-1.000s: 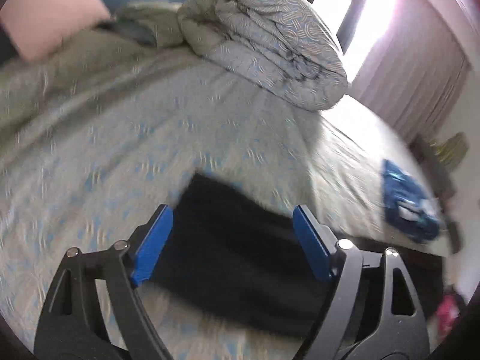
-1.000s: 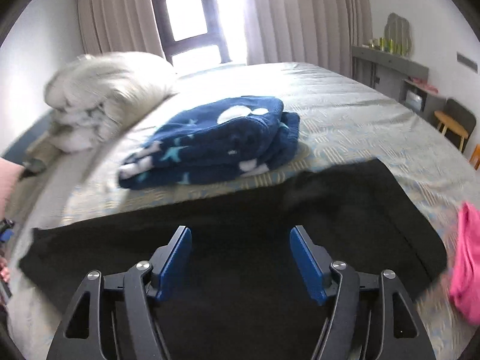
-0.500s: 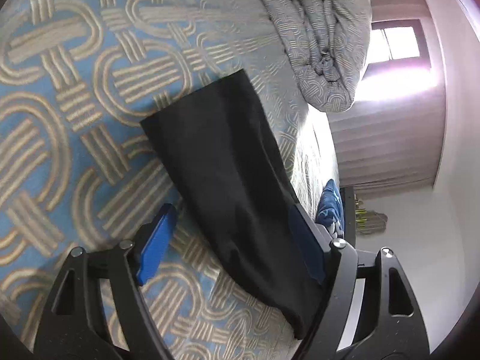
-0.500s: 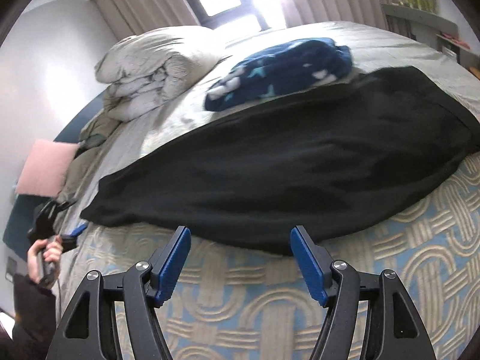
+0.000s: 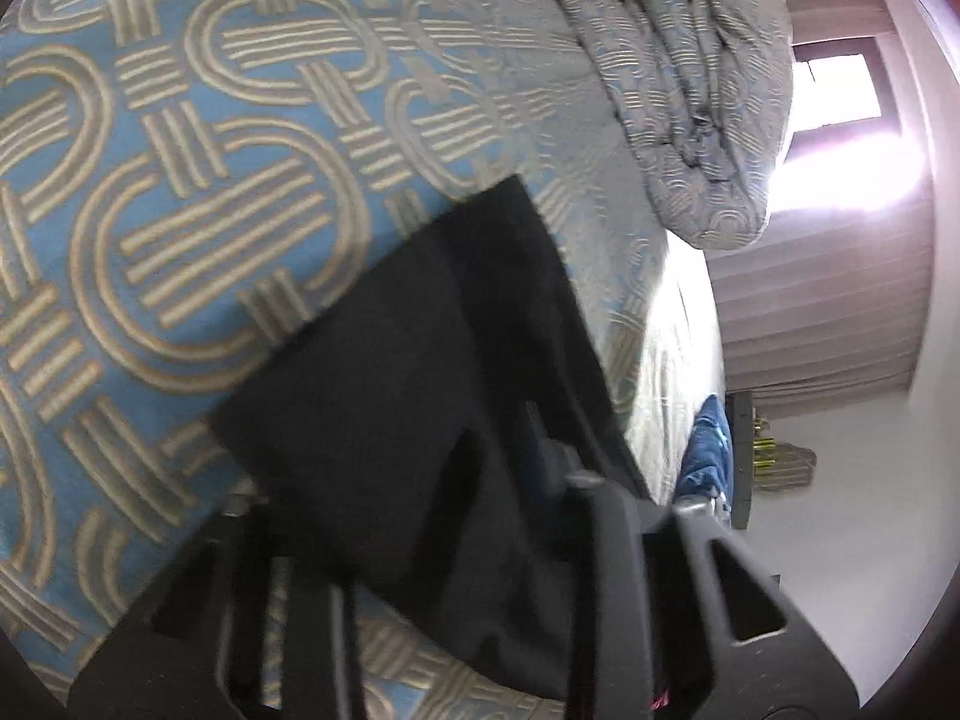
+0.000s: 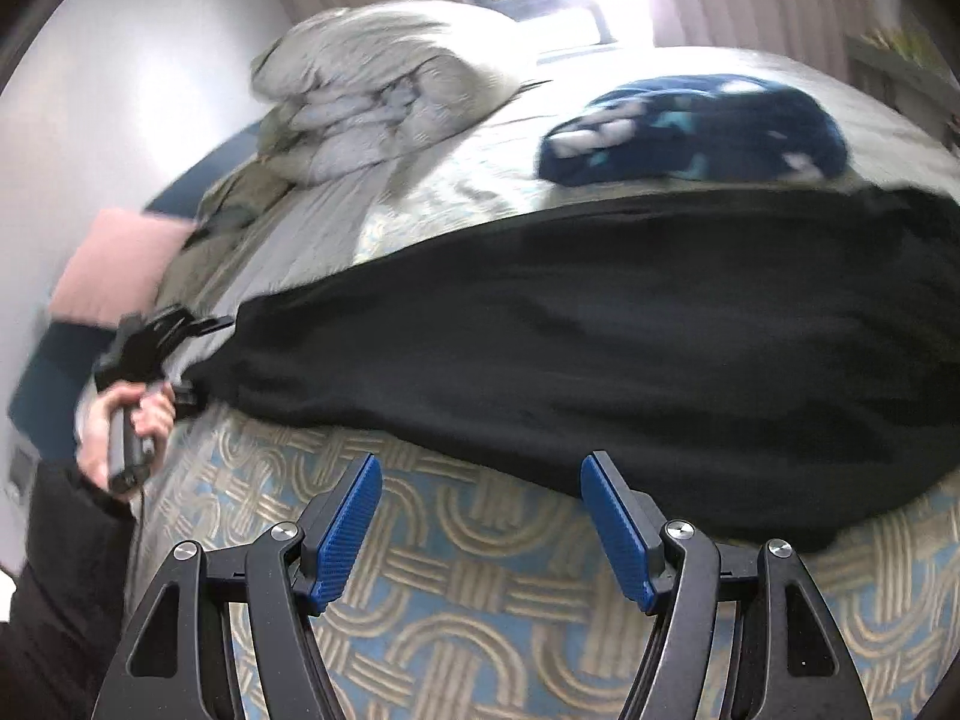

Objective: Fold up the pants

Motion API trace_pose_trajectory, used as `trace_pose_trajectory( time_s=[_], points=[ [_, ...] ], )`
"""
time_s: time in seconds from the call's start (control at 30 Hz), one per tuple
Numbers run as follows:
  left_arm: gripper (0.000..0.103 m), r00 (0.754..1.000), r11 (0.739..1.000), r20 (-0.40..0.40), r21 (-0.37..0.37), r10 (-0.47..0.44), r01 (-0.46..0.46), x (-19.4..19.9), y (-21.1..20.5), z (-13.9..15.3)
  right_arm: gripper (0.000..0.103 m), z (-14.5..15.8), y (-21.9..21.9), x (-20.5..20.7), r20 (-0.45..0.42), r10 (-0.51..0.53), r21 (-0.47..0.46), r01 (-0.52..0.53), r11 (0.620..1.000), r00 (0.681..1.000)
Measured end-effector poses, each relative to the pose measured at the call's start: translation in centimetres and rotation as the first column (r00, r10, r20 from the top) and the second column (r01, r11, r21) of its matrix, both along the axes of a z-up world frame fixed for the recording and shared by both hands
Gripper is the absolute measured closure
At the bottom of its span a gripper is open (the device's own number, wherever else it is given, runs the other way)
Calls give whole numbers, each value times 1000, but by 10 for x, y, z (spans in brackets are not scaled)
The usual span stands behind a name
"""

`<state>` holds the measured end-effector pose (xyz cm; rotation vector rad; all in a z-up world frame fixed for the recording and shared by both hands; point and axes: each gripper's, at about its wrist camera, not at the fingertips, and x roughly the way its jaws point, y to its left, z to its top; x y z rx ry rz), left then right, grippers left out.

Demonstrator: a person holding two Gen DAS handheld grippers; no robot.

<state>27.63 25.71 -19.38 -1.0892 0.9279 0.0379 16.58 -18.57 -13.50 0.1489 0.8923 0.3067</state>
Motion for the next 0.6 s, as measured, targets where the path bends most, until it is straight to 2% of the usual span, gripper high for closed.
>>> trace_pose_trajectory(
  time_s=[0.1,0.13,0.23,0.4,0.6],
  points=[
    [91,1000,1000,5,-13,-6,6,-1,5,-3,33,-3,43,1,60,110,-186,-97,978,992],
    [94,1000,1000,10,-20,-11,12,-1,6,-3,33,-5,61,1,85,155,-251,-129,959,984],
    [96,999,999,33,-5,-35,35,1,3,8,33,-12,89,7,97,214,-313,-175,933,972],
    [96,990,992,94,69,-108,102,6,-14,47,33,-20,115,23,97,232,-304,-193,933,968],
    [96,974,979,132,117,-183,168,12,-38,87,33,-25,122,47,89,170,-190,-151,970,981]
  ],
)
